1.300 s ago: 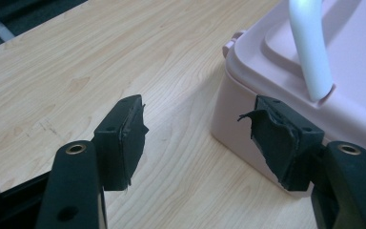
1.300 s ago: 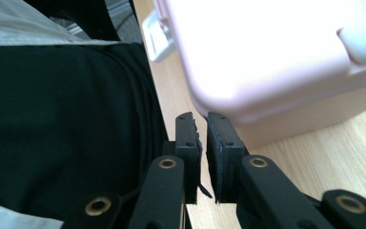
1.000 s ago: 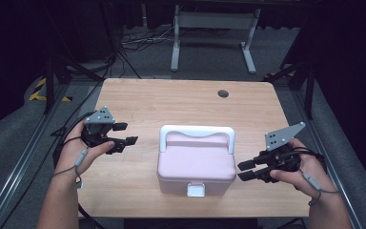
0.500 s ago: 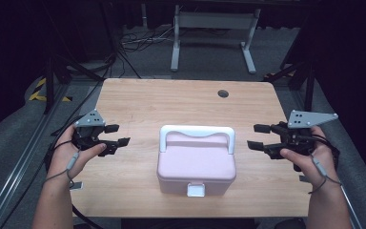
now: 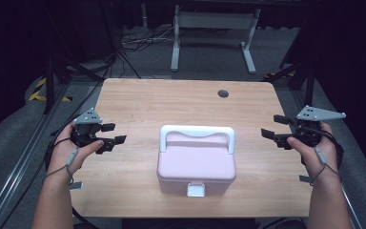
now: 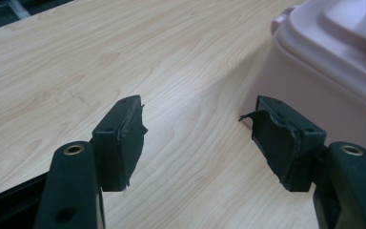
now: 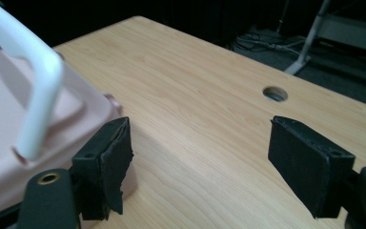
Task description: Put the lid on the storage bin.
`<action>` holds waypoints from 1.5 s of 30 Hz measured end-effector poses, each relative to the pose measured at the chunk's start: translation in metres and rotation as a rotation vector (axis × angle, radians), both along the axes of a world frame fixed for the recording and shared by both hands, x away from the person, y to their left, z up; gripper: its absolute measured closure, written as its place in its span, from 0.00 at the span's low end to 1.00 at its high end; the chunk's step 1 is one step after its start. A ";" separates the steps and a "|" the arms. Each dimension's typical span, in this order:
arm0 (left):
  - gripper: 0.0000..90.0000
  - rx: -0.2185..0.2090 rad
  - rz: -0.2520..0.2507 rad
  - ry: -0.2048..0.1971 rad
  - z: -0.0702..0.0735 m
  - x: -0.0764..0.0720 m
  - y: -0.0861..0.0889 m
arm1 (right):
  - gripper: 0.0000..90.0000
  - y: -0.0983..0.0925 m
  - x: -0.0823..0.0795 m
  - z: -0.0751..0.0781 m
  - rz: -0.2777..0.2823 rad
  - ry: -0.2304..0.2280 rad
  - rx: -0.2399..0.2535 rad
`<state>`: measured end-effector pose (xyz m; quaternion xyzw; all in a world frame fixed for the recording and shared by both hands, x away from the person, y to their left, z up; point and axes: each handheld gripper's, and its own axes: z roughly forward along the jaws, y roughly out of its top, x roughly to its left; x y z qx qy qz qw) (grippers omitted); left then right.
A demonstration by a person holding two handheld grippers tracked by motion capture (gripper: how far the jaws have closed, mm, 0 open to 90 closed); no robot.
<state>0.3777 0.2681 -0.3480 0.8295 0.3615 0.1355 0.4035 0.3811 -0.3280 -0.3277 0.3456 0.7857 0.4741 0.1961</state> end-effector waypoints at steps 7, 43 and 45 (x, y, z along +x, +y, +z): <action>0.36 0.041 0.015 0.044 -0.012 0.009 0.003 | 0.25 -0.012 0.011 -0.017 -0.111 0.008 -0.087; 0.33 0.037 0.004 0.195 -0.053 0.035 0.003 | 0.27 -0.009 0.050 -0.119 -0.138 0.373 -0.252; 0.33 0.034 0.001 0.207 -0.055 0.037 0.001 | 0.27 -0.008 0.049 -0.121 -0.139 0.377 -0.254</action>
